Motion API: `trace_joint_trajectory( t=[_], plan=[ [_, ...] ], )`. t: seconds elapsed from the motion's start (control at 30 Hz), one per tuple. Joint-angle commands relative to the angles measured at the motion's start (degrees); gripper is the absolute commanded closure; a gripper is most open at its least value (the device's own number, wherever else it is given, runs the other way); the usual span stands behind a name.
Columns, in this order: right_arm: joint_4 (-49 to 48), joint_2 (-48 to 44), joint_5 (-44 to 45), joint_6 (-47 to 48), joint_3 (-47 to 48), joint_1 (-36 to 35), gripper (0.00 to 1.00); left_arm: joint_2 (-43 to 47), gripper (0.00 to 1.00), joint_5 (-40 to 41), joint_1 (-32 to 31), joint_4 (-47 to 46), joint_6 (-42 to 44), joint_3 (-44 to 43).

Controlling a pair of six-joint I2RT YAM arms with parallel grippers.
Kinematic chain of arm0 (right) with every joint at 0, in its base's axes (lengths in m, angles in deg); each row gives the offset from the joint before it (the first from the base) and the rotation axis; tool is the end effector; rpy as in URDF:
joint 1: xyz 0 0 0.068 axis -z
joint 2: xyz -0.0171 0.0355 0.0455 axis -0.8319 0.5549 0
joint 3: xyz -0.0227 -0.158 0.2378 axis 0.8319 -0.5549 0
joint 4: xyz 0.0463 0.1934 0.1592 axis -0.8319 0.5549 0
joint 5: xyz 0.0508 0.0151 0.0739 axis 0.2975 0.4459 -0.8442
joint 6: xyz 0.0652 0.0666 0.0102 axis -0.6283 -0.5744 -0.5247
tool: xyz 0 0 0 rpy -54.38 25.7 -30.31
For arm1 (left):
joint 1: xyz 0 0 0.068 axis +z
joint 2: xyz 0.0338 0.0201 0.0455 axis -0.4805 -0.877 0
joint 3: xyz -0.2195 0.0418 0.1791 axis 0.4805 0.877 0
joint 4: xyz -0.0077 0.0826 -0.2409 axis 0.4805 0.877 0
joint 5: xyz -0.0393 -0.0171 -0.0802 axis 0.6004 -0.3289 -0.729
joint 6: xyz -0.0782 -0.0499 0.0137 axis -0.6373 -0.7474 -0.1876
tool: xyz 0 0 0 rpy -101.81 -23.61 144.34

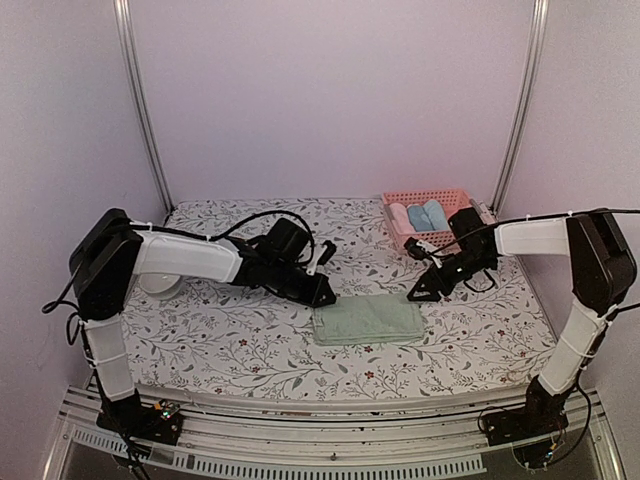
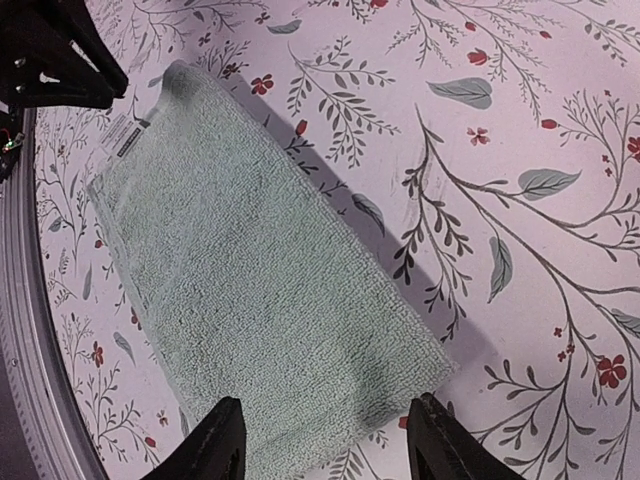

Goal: Roll the towels
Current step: Rotate the towel at the center of the board.

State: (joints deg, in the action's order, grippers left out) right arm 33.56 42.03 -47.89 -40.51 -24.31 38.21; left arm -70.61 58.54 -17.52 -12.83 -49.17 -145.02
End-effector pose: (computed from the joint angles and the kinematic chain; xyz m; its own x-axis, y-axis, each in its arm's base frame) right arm 0.3149 0.1553 0.1481 -0.5819 -0.5658 -0.5842 -0.8057 0.4991 0.3191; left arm 0.2870 -0.3326 0.1457 -0.8249 0.2656 -0.4991 0.5125 0.7238 -0.4620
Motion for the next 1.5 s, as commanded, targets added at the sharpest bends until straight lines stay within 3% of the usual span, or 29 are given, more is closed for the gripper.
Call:
trace_joint_trajectory(
  t=[0.0, 0.27, 0.5, 0.63, 0.8, 0.9, 1.1, 1.47],
  plan=[
    [0.83, 1.71, 0.49, 0.74, 2.46, -1.34, 0.47, 0.28, 0.87, -3.63, -5.12, 1.06, 2.00, -1.50],
    [0.76, 6.88, 8.21, -0.14, 4.74, -4.17, 0.54, -1.29, 0.89, -2.89, -6.75, 0.69, -1.79, 4.58],
    [3.24, 7.68, 11.10, -0.57, 1.91, -4.64, 0.61, -4.38, 0.90, 0.03, -1.96, 2.23, -0.33, 5.93],
    [7.64, 6.24, 9.50, 1.11, -0.40, -8.14, 0.63, -6.62, 0.90, 2.44, 2.11, 4.71, 3.73, 0.79],
    [14.83, 2.34, -4.04, 5.26, -1.90, -17.11, 0.60, -8.90, 0.90, 2.62, 5.60, 8.22, 8.59, -8.33],
    [18.48, -0.48, -12.70, 7.68, 0.52, -17.86, 0.58, -7.65, 0.89, 0.19, 5.35, 9.28, 10.66, -12.07],
    [14.53, -3.83, -11.66, 7.31, -0.98, -13.45, 0.54, -5.94, 0.86, -4.44, 5.11, 4.22, 9.70, -12.07],
    [11.87, -3.49, -7.70, 5.86, -2.06, -10.21, 0.53, -22.98, 0.85, -8.45, 4.25, 3.11, 5.28, -28.38]
  ],
)
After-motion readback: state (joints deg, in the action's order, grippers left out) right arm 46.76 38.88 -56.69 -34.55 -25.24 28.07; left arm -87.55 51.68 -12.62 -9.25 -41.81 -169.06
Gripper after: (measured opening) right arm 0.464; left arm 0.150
